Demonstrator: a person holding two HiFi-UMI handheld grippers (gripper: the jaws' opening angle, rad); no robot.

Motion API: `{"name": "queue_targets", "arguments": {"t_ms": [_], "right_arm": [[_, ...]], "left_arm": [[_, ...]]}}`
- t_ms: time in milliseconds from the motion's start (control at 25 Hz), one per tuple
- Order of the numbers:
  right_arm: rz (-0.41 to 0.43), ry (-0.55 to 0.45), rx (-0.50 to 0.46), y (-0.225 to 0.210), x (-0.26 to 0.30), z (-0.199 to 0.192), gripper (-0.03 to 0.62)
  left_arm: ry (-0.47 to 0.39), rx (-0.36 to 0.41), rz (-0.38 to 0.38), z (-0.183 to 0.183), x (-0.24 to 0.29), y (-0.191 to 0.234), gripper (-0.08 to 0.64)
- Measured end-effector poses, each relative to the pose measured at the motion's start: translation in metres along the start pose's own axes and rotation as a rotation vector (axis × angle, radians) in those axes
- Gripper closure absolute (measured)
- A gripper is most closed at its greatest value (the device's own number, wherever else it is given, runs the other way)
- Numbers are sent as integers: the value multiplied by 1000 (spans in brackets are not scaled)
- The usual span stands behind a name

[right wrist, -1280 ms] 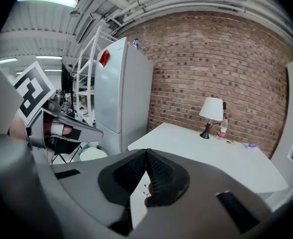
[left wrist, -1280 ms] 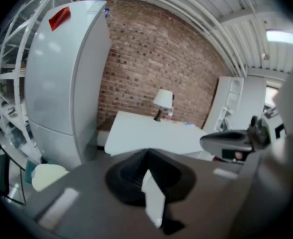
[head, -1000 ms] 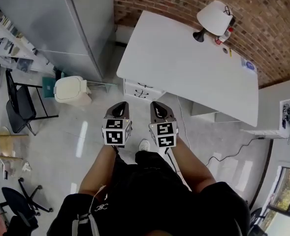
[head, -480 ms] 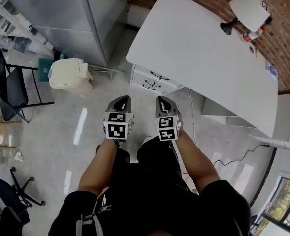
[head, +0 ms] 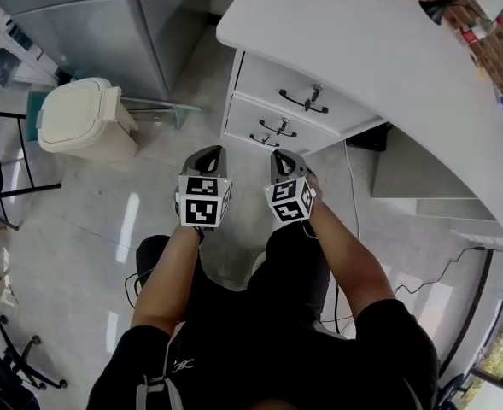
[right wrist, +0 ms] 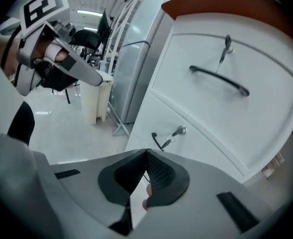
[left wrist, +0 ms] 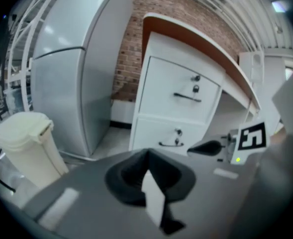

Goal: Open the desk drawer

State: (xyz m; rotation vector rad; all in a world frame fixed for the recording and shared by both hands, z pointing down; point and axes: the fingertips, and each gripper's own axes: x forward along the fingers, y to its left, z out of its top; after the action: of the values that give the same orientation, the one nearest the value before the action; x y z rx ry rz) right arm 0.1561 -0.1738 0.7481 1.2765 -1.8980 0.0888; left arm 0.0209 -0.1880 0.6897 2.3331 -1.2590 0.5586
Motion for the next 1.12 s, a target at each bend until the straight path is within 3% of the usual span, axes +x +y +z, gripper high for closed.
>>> {"name": "queue_targets", "arguments": {"t_ms": [240, 400, 640, 800, 920, 1120], "right_arm": [[-2, 65, -181, 14, 77, -64, 600], [-14, 142, -237, 19, 112, -92, 598], [-29, 209, -310, 21, 144, -114, 598], [-54, 254, -421, 21, 167, -130, 580], [-69, 309, -496, 20, 182, -144, 577], [-105, 372, -537, 16, 197, -156, 577]], "left_arm": [[-28, 2, 1, -53, 36, 9, 560], [-22, 9, -8, -69, 46, 14, 560], [-14, -10, 4, -90, 49, 24, 560], [7, 7, 13, -101, 48, 28, 560], [22, -21, 19, -110, 46, 33, 560], [26, -47, 16, -114, 47, 36, 560]]}}
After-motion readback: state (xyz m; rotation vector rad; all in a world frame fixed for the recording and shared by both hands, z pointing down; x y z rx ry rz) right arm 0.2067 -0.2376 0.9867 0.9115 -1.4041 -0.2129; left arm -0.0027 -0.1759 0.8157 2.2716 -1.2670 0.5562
